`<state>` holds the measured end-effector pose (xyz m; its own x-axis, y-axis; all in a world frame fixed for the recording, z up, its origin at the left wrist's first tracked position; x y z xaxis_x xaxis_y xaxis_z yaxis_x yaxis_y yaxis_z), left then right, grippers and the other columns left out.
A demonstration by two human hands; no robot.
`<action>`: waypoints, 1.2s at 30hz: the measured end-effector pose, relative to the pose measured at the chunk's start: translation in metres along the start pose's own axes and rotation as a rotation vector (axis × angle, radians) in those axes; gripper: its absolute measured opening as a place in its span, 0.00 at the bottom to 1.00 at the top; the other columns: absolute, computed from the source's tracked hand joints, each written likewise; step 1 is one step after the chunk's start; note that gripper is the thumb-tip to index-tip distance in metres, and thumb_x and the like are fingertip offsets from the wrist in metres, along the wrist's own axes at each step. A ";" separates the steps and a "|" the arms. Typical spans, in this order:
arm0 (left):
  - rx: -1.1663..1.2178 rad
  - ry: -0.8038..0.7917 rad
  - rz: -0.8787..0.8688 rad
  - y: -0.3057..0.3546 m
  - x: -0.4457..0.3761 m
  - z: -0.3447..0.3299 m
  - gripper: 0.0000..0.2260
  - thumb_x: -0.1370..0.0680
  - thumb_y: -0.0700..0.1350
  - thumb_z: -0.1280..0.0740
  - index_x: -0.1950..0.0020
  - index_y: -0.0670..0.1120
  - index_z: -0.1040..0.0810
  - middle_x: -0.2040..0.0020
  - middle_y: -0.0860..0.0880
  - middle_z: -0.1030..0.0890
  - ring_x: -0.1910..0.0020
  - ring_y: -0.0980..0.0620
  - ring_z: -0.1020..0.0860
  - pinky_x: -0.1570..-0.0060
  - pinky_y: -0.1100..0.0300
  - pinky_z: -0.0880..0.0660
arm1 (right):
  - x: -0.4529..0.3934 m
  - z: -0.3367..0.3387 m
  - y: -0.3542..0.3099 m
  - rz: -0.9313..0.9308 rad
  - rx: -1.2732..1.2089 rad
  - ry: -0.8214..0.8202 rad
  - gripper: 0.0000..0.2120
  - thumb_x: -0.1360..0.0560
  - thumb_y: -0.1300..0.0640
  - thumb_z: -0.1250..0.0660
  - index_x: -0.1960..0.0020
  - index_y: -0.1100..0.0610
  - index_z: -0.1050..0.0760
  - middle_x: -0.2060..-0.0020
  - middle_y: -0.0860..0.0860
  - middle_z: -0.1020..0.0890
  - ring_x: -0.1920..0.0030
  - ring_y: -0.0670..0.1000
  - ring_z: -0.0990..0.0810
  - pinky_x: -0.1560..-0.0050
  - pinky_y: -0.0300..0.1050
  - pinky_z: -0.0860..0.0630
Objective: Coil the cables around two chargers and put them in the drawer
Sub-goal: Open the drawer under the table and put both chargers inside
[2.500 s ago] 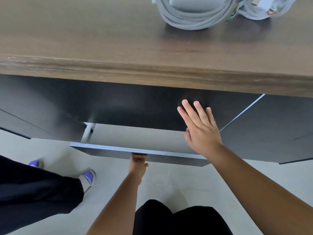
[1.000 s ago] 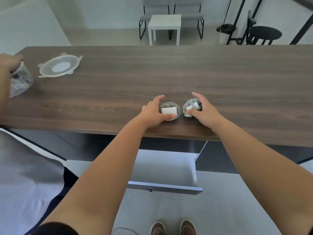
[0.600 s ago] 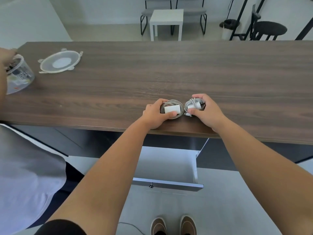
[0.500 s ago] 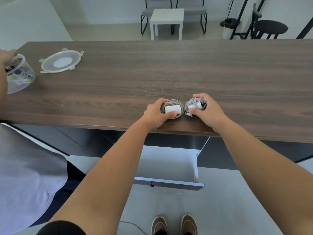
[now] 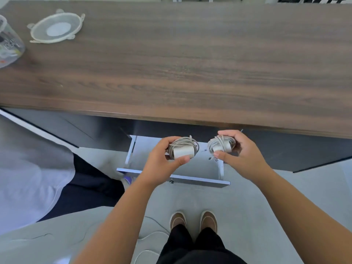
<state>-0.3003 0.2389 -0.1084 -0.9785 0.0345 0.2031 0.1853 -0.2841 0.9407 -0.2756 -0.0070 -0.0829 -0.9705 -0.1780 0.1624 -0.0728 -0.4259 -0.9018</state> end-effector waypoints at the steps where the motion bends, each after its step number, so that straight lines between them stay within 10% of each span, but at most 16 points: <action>1: 0.016 0.004 0.067 -0.015 0.001 0.001 0.23 0.30 0.48 0.22 0.38 0.54 0.25 0.44 0.56 0.19 0.45 0.56 0.20 0.46 0.58 0.21 | 0.001 -0.006 0.010 -0.042 0.020 -0.017 0.22 0.31 0.55 0.24 0.42 0.39 0.27 0.50 0.39 0.19 0.48 0.43 0.20 0.45 0.44 0.23; 12: 0.038 0.021 0.473 -0.174 -0.059 -0.029 0.22 0.31 0.45 0.22 0.40 0.51 0.26 0.46 0.50 0.19 0.47 0.50 0.20 0.52 0.60 0.22 | -0.056 -0.088 0.167 -0.481 -0.067 0.022 0.23 0.36 0.58 0.21 0.44 0.49 0.24 0.49 0.52 0.21 0.55 0.51 0.21 0.54 0.45 0.23; 26: -0.492 -0.363 0.409 -0.340 -0.169 -0.116 0.29 0.35 0.45 0.21 0.36 0.48 0.25 0.47 0.50 0.24 0.51 0.50 0.24 0.58 0.62 0.28 | -0.124 -0.151 0.364 -0.630 0.302 -0.230 0.17 0.31 0.59 0.30 0.43 0.55 0.25 0.48 0.58 0.21 0.55 0.53 0.23 0.57 0.49 0.23; 36: -0.722 -0.584 0.315 -0.380 -0.199 -0.155 0.29 0.32 0.45 0.23 0.33 0.48 0.26 0.37 0.46 0.31 0.41 0.44 0.26 0.43 0.57 0.28 | -0.149 -0.174 0.413 -0.562 0.471 -0.443 0.22 0.30 0.60 0.28 0.38 0.49 0.26 0.38 0.53 0.26 0.42 0.54 0.24 0.44 0.43 0.28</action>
<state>-0.1897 0.1911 -0.5484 -0.6595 0.2695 0.7017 0.1404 -0.8729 0.4672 -0.2006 -0.0022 -0.5489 -0.6323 -0.1184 0.7657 -0.3178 -0.8617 -0.3956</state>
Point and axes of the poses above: each hand's wrist, its own x-axis away from the middle knuckle, its own z-axis out of the back of the hand, y = z × x, the point moved 1 cm from there along -x, towards the middle knuckle
